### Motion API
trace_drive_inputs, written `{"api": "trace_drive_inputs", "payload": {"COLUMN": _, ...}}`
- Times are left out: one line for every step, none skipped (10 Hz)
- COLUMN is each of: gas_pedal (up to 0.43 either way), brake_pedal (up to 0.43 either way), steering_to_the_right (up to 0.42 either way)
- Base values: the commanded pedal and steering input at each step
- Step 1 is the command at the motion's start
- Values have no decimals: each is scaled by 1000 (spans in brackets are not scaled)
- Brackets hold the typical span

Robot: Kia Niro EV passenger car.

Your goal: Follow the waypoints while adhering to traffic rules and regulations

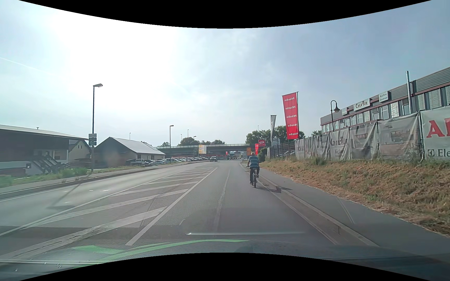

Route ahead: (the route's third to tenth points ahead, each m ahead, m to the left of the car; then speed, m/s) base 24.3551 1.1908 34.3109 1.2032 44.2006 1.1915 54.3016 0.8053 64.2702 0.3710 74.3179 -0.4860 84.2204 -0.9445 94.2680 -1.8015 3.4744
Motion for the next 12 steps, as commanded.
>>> {"api": "trace_drive_inputs", "payload": {"gas_pedal": 0, "brake_pedal": 0, "steering_to_the_right": 10}}
{"api": "trace_drive_inputs", "payload": {"gas_pedal": 0, "brake_pedal": 0, "steering_to_the_right": 10}}
{"api": "trace_drive_inputs", "payload": {"gas_pedal": 0, "brake_pedal": 0, "steering_to_the_right": 10}}
{"api": "trace_drive_inputs", "payload": {"gas_pedal": 0, "brake_pedal": 0, "steering_to_the_right": 10}}
{"api": "trace_drive_inputs", "payload": {"gas_pedal": 0, "brake_pedal": 0, "steering_to_the_right": 10}}
{"api": "trace_drive_inputs", "payload": {"gas_pedal": 0, "brake_pedal": 0, "steering_to_the_right": 10}}
{"api": "trace_drive_inputs", "payload": {"gas_pedal": 0, "brake_pedal": 0, "steering_to_the_right": 10}}
{"api": "trace_drive_inputs", "payload": {"gas_pedal": 0, "brake_pedal": 0, "steering_to_the_right": 10}}
{"api": "trace_drive_inputs", "payload": {"gas_pedal": 8, "brake_pedal": 0, "steering_to_the_right": 9}}
{"api": "trace_drive_inputs", "payload": {"gas_pedal": 28, "brake_pedal": 0, "steering_to_the_right": 10}}
{"api": "trace_drive_inputs", "payload": {"gas_pedal": 39, "brake_pedal": 0, "steering_to_the_right": 9}}
{"api": "trace_drive_inputs", "payload": {"gas_pedal": 39, "brake_pedal": 0, "steering_to_the_right": 8}}
